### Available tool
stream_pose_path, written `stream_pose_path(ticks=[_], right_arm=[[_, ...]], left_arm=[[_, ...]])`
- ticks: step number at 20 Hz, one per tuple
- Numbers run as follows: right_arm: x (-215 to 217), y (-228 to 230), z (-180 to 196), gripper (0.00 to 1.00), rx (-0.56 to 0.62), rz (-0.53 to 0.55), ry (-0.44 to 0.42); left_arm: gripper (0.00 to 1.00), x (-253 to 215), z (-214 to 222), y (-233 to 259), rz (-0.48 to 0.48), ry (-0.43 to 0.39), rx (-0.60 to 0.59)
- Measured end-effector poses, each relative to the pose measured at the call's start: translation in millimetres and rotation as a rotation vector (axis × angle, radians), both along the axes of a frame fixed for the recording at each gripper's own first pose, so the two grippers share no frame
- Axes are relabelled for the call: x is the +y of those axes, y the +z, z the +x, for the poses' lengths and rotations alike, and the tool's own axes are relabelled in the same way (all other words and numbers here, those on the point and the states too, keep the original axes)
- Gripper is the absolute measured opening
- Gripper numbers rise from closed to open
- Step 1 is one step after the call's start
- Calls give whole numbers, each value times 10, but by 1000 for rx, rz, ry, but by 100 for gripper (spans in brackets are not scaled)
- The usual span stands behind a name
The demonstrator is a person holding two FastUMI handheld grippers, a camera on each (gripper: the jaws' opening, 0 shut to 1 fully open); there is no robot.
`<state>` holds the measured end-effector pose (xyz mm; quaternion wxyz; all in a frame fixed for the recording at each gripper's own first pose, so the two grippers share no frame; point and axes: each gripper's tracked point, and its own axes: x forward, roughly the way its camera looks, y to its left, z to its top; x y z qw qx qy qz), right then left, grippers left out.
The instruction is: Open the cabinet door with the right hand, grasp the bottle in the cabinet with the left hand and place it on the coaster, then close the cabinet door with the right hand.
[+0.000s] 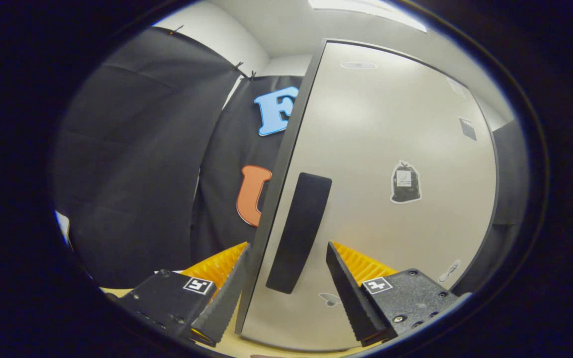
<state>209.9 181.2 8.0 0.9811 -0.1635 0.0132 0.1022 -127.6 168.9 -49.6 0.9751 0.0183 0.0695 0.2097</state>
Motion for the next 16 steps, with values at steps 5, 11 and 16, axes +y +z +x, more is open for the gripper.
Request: stream_pose_path(ticks=[5, 11, 16], right_arm=[[29, -223, 28, 43, 114, -36, -4], [36, -209, -80, 29, 147, 43, 2], [60, -155, -445, 28, 161, 90, 52]], left_arm=[[96, 148, -95, -93, -37, 15, 9], [95, 151, -17, -193, -74, -28, 27], [96, -131, 58, -262, -98, -120, 59]])
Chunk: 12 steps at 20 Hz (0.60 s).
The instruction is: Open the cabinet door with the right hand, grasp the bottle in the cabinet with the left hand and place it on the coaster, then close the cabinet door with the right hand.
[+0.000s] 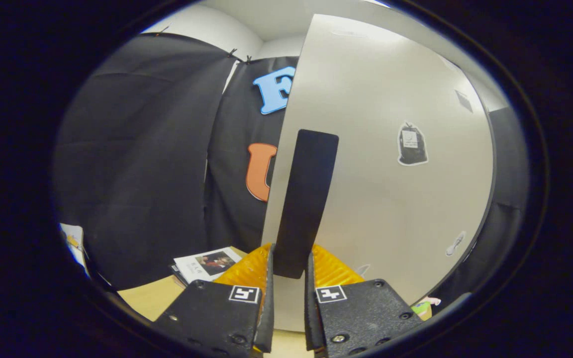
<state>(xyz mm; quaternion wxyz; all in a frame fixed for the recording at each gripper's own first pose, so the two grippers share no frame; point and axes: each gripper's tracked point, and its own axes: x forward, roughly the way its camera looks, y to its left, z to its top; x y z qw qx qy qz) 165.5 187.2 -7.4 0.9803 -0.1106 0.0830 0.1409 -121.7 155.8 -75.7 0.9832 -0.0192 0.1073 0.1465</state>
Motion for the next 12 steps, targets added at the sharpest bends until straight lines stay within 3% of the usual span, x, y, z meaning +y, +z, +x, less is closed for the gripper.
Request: stream_pose_path(ticks=[3, 9, 12], right_arm=[[-25, 14, -199, 28, -4, 24, 61], [-149, 78, -566, 28, 37, 83, 188], [-281, 146, -772, 28, 57, 85, 258]], left_arm=[[96, -129, -9, -21, 2, -39, 2], [95, -338, -24, -200, -41, -43, 71], [96, -515, 41, -66, -34, -39, 50]])
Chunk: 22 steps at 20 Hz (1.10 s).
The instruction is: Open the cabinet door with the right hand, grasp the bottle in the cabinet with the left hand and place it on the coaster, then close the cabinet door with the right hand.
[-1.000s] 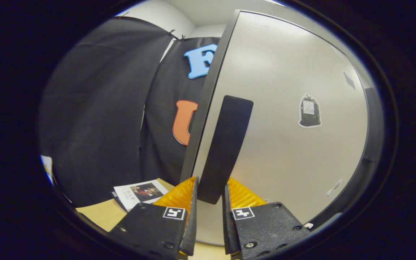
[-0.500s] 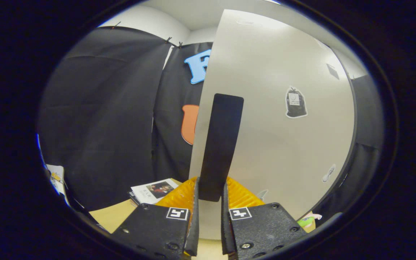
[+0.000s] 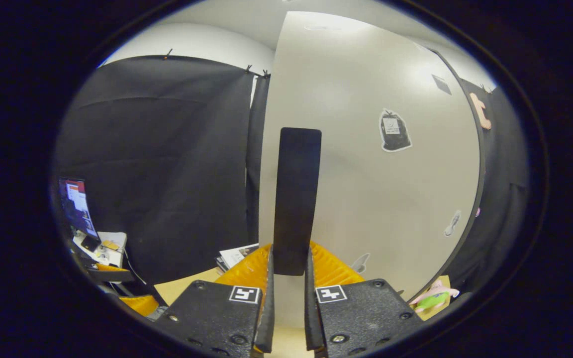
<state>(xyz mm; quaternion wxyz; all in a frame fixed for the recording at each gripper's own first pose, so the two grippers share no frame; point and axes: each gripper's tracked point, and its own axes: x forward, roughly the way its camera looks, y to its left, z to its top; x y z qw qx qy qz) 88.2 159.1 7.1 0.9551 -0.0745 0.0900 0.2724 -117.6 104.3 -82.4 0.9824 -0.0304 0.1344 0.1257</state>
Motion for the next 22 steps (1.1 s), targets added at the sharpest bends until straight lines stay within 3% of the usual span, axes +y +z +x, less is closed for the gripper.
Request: stream_pose_path(ticks=[7, 13, 19, 22], right_arm=[[-319, 61, -382, 28, 52, 17, 138], [-731, 82, -716, 27, 81, 26, 231], [-1177, 133, -906, 28, 120, 51, 284], [-1376, 160, -941, 29, 147, 85, 259]], left_arm=[[96, -281, 225, 22, -11, 41, -12], [95, -553, 530, 89, 58, 50, -10], [95, -835, 1155, 211, 112, 61, -45], [95, -1032, 1514, 348, 137, 23, -80]])
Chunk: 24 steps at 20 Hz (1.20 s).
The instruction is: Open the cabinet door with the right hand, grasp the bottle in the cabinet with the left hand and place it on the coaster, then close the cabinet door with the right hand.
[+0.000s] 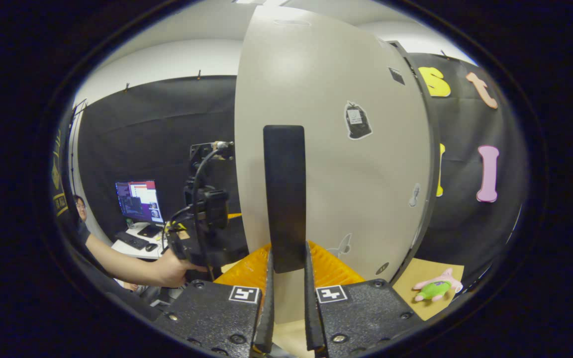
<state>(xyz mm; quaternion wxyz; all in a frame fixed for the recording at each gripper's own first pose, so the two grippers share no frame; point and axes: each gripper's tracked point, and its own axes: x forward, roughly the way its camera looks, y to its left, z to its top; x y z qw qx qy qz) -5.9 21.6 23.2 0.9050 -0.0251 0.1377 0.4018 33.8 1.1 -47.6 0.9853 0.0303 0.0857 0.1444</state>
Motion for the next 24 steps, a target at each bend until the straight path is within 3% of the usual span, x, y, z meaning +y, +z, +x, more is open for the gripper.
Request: stream_pose_path(ticks=[2, 6, 8, 12, 15, 19, 22, 24], right_arm=[[-137, -5, 22, 30, -5, -6, -77], [-402, -32, -8, 64, 30, 49, -252], [-507, -13, -24, 75, 17, 32, -337], [-725, 15, -78, 77, -51, -30, -532], [-966, 86, -186, 90, -113, -11, -742], [-1445, 165, -429, 93, -190, -22, -1034], [-1332, 88, -496, 93, -166, 65, -1037], [-1287, 71, -487, 94, -175, 66, -1046]], left_arm=[[95, -126, 292, 96, 15, -44, -21], [95, -368, 938, 80, 10, -165, -35], [95, -494, 1250, 64, 2, -214, -39], [95, -652, 1822, 23, -7, -278, -47], [95, -760, 2154, -22, -52, -326, -28], [96, -677, 2557, -12, -53, -310, -25], [96, -551, 2802, 19, -61, -284, -37], [96, -587, 2893, -5, -97, -286, -16]])
